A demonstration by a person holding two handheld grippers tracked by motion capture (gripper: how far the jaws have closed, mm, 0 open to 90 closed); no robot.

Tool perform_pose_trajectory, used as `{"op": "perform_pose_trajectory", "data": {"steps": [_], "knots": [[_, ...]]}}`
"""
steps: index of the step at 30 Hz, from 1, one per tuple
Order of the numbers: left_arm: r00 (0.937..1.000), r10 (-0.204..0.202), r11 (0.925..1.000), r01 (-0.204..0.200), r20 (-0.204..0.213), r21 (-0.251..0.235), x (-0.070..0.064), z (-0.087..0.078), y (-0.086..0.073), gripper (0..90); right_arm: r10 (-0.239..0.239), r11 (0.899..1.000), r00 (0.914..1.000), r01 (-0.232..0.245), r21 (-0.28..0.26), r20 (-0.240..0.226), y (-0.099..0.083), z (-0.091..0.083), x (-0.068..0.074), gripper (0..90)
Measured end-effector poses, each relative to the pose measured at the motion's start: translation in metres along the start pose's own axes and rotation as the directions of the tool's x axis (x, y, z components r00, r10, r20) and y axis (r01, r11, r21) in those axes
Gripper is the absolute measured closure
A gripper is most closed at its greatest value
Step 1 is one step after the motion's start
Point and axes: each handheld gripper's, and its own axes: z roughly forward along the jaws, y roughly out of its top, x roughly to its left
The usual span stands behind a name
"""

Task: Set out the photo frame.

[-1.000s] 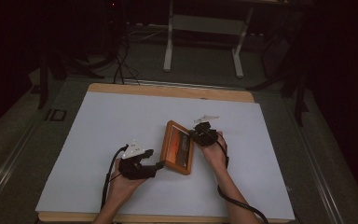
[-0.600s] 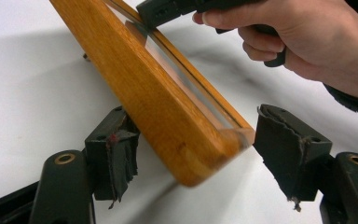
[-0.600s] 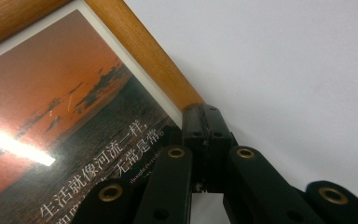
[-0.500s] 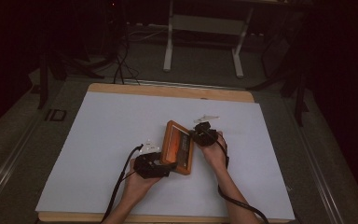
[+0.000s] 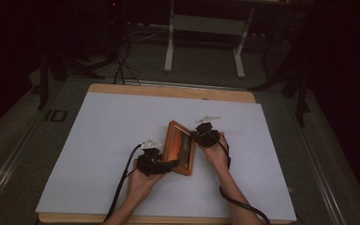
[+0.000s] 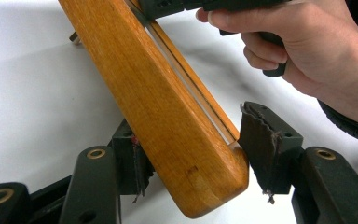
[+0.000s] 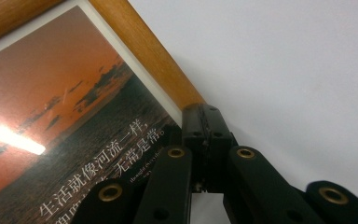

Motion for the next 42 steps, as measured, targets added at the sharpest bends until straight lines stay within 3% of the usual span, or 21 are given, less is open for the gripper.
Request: {"op": "perform_pose_trajectory", "data": {"steps": [10, 16, 17, 22, 23, 31, 37, 42], "knots": [[0.9998, 0.009, 1.0000, -0.009, -0.016, 0.000, -0.004, 0.002, 0.008, 52.0, 0.008, 1.000, 1.0000, -0.008, -0.020, 0.003, -0.003, -0.012, -0.008, 84.4], [0.9996, 0.009, 0.9998, -0.009, -0.027, -0.016, -0.010, 0.005, 0.014, 57.8, -0.003, 0.998, 1.0000, 0.003, -0.067, 0.003, -0.003, -0.033, -0.013, 78.8], [0.9996, 0.010, 0.9997, -0.011, -0.025, -0.021, -0.012, 0.005, 0.017, 60.7, -0.001, 0.996, 1.0000, 0.001, -0.091, 0.002, -0.002, -0.043, -0.016, 77.8], [0.9990, 0.036, 0.9991, -0.036, -0.026, -0.020, -0.018, 0.007, 0.022, 66.0, -0.006, 0.991, 0.9999, 0.007, -0.137, 0.009, -0.002, -0.063, -0.019, 77.0], [0.9978, 0.059, 0.9981, -0.059, -0.029, -0.015, -0.022, 0.008, 0.025, 66.7, -0.007, 0.989, 0.9999, 0.009, -0.147, 0.011, -0.002, -0.068, -0.019, 76.8], [0.9971, 0.075, 0.9972, -0.075, -0.015, -0.006, -0.021, 0.008, 0.030, 68.8, -0.052, 0.981, 0.9985, 0.055, -0.187, 0.018, -0.002, -0.095, -0.019, 73.6], [0.9948, 0.101, 0.9948, -0.101, -0.014, -0.010, -0.021, 0.007, 0.033, 69.0, -0.077, 0.976, 0.9968, 0.079, -0.203, 0.020, 0.002, -0.105, -0.018, 71.6], [0.9927, 0.120, 0.9919, -0.120, -0.004, -0.041, -0.019, -0.001, 0.041, 69.1, -0.080, 0.974, 0.9967, 0.082, -0.209, 0.016, 0.001, -0.107, -0.019, 70.1]]}}
